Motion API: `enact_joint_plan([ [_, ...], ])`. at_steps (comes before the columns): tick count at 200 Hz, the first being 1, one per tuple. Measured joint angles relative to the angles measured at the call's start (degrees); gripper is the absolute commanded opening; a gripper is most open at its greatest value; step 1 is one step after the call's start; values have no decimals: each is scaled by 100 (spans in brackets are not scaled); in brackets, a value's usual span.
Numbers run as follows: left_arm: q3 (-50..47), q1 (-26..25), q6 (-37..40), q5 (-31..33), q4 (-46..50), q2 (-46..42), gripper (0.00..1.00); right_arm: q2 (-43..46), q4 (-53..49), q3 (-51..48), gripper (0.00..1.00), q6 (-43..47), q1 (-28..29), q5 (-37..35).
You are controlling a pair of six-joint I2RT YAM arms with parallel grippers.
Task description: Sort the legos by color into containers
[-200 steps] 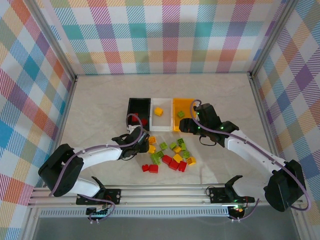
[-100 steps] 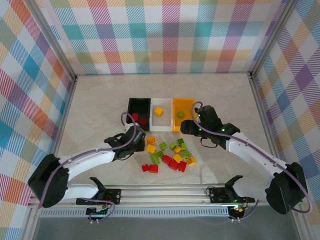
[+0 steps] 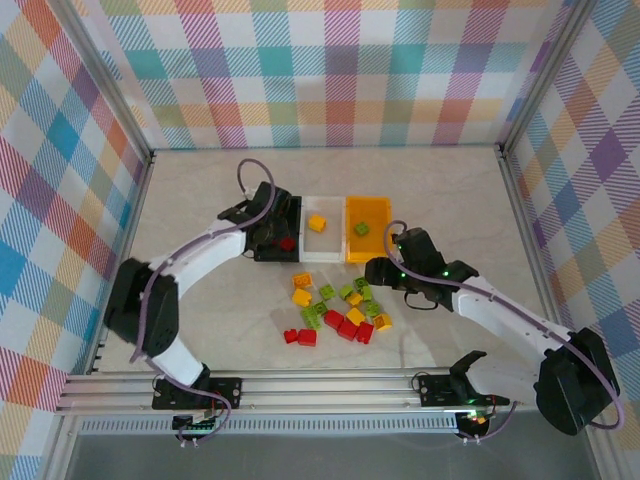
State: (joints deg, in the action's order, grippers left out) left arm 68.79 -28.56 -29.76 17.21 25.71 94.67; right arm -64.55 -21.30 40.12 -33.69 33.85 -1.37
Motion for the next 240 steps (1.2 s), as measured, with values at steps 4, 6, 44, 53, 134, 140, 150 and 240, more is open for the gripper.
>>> enact_joint_plan([
  [4,59,17,9,0,17,105,35,28,7,-15,73,-11,0,24],
  [6,96,28,7,2,37,160,36,42,15,-26,73,-13,0,39],
  [44,621,74,76,-61,291,678,73,380,46,-236,73,-76,0,188],
  [53,658,57,46,-90,306,649,79,444,52,-293,73,-116,0,219],
  [134,-168,-1510,-140,-328,81,-2081,100,223,334,-767,68,-468,79,474],
  [140,-413,-1674,-212,-343,28,-2330,100,146,409,-765,68,-466,101,514],
  [150,-863,-1849,-332,-348,-44,-2664,100,-22,540,-758,67,-459,133,570],
  [240,-3335,-2120,-1768,-426,297,-4878,100,-1403,1084,-396,52,-448,243,595],
])
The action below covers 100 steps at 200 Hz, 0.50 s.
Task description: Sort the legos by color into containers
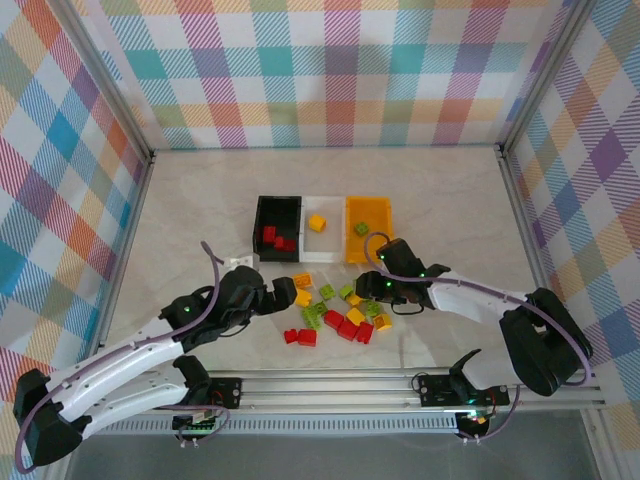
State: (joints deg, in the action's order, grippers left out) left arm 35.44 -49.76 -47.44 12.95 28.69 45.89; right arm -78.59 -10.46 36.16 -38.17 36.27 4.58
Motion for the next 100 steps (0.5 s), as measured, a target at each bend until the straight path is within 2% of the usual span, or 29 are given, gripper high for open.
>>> enact_joint_plan([
  [44,-262,0,-361,-28,219,-625,100,-247,175,7,45,-4,9,-52],
  [75,-337,0,-544,-31,422,-925,100,-420,249,7,34,-4,9,-70],
  [100,-337,0,-643,-24,599,-966,100,-376,328,-22,29,-37,9,-125],
])
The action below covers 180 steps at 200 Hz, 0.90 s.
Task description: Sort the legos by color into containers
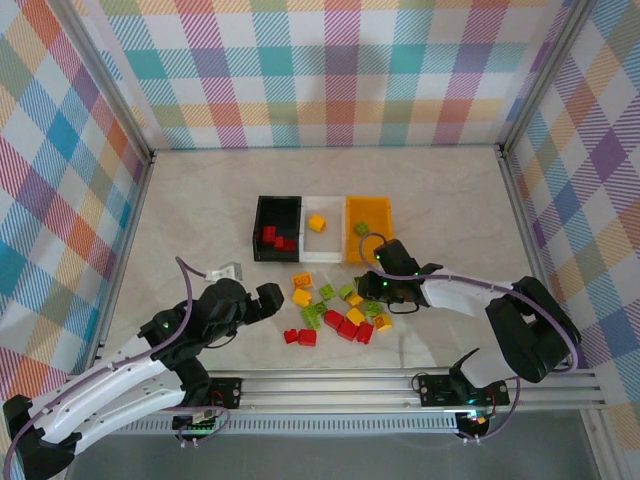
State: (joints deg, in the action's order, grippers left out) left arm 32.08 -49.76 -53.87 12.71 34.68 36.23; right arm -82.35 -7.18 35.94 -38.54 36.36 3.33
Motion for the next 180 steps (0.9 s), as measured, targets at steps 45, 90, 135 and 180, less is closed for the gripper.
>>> enact_joint_plan([
  [45,-13,0,-83,33,188,-79,100,562,-157,-116,27,-2,0,-201],
  [90,-59,0,-81,262,315,-146,100,1386,-656,111,27,66,-4,-514],
  [135,-262,0,-57,273,251,63,100,623,-916,1453,27,323,-369,-811],
  [180,-264,0,79,240,55,457,100,-1117,-984,2780,31,503,-815,-894],
])
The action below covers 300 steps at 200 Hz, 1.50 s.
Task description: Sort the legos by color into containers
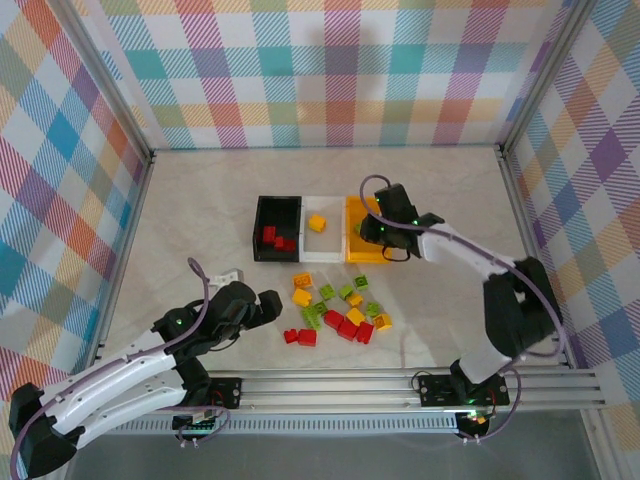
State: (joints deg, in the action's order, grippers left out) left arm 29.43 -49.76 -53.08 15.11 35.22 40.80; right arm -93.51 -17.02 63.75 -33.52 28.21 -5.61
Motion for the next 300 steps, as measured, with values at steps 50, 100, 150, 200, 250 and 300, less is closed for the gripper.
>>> enact_joint_plan([
  [50,0,0,195,-144,-264,411,100,-496,-219,586,69,334,-114,170],
  [100,223,-203,658,-306,-527,1412,96,1115,-31,-509,71,402,-2,485],
  [150,903,-535,1207,-146,-975,3171,94,2544,302,-2426,72,-4,479,542],
  [200,1200,-595,1604,258,-1300,3980,89,3318,291,-3027,73,-315,533,466],
  [250,1429,-599,1840,592,-1488,4701,81,3799,295,-3141,73,-417,533,302],
  [300,1510,-599,1971,664,-1633,4964,58,4000,238,-3316,73,-509,533,212],
])
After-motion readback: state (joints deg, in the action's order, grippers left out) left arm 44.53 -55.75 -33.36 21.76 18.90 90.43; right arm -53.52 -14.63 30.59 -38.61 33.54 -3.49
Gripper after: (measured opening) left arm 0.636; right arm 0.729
